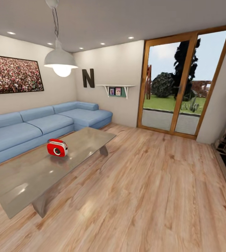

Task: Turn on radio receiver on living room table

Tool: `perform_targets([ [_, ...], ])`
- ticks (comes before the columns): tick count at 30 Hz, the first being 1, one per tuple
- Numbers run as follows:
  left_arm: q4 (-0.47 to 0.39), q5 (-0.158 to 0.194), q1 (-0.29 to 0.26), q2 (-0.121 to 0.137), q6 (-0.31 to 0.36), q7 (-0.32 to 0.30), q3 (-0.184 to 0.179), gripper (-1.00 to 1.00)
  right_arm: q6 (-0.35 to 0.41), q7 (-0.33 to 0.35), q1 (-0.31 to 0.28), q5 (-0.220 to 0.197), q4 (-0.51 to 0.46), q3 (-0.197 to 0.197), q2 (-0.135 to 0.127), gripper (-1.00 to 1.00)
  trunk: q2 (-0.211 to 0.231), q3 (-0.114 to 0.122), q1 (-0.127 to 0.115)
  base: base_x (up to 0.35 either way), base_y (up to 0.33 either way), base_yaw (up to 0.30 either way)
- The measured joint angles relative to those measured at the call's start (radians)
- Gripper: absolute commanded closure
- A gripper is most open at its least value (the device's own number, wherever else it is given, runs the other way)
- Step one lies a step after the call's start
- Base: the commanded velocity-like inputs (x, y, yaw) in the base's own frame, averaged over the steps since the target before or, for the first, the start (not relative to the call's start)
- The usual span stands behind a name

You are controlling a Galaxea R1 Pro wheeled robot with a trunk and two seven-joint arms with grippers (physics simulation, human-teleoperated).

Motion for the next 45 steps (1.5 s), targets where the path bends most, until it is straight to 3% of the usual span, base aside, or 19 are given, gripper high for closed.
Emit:
perform_targets([
  [16,0.0,0.003,0.0,0.001,0.0,0.001,0.0,-1.0,0.0,0.0,0.0,0.0,0.0,0.001,-0.001,-1.0,0.0,0.0,0.0,0.323,-0.043,0.0],
  [21,0.0,0.057,0.001,0.002,0.0,0.0,-0.001,-1.0,0.0,0.0,0.0,0.0,0.0,0.002,-0.001,-1.0,0.0,0.0,0.0,0.329,0.0,0.0],
  [25,0.0,0.066,0.001,0.001,0.0,0.0,-0.001,-1.0,0.0,0.0,0.0,0.0,0.001,0.002,-0.001,-1.0,0.0,0.0,0.0,0.33,0.0,0.025],
  [45,0.0,0.068,0.001,0.0,0.0,0.0,-0.002,-1.0,-0.002,0.0,0.0,0.0,0.0,0.0,-0.001,-1.0,0.0,0.0,0.0,0.33,-0.004,0.261],
])
